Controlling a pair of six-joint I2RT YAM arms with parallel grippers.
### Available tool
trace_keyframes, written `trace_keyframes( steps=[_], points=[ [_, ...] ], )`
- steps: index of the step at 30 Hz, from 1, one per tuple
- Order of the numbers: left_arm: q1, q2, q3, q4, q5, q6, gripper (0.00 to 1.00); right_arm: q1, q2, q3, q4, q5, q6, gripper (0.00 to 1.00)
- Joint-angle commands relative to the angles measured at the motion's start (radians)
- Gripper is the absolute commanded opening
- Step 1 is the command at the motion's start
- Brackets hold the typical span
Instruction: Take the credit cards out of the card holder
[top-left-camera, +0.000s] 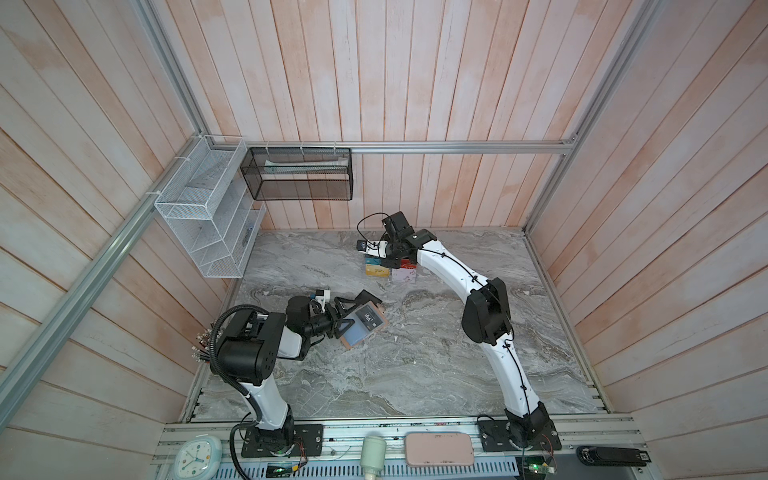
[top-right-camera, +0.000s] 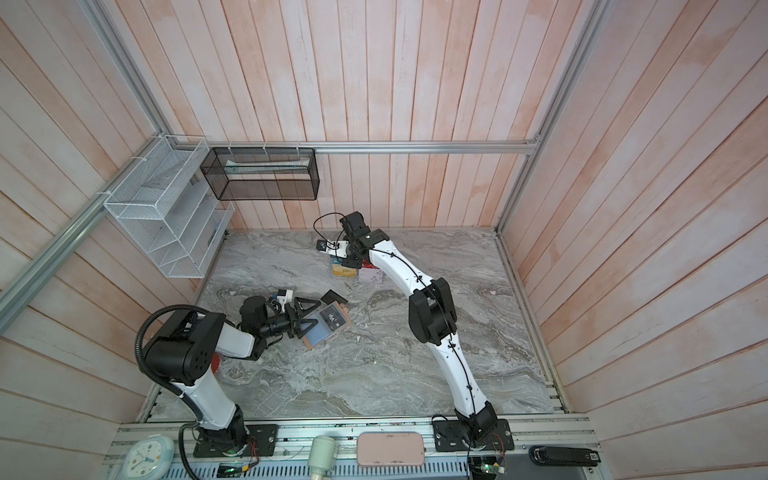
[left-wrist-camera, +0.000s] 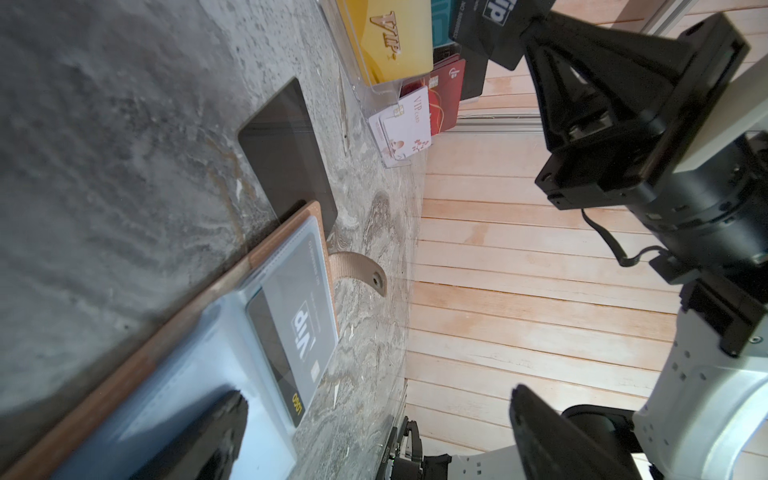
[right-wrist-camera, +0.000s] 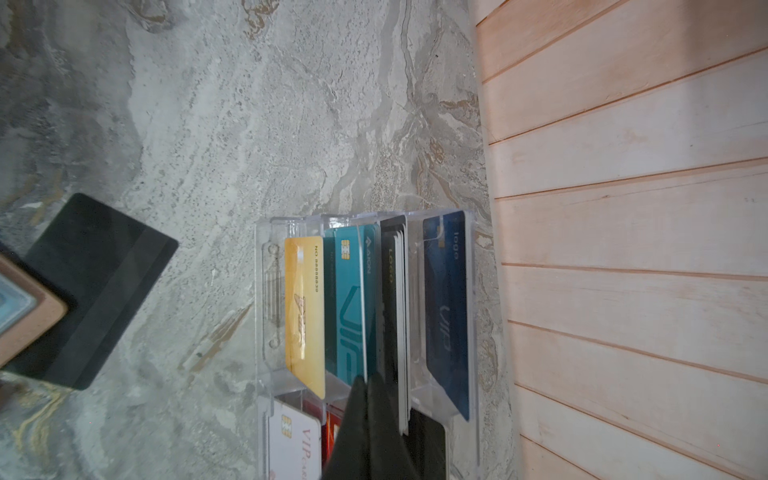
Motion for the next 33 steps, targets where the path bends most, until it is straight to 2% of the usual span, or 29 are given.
trace_keyframes(
  steps=[1,33],
  points=[
    [0.005,0.017,0.011,0.046,0.018,-0.001,1.00,-0.003,-0.001,0.036,-0.002,0.003,-0.005,0.00],
    [0.017,0.057,0.009,0.076,0.030,-0.006,1.00,-0.024,0.070,0.107,0.002,-0.003,-0.001,0.00]
  ],
)
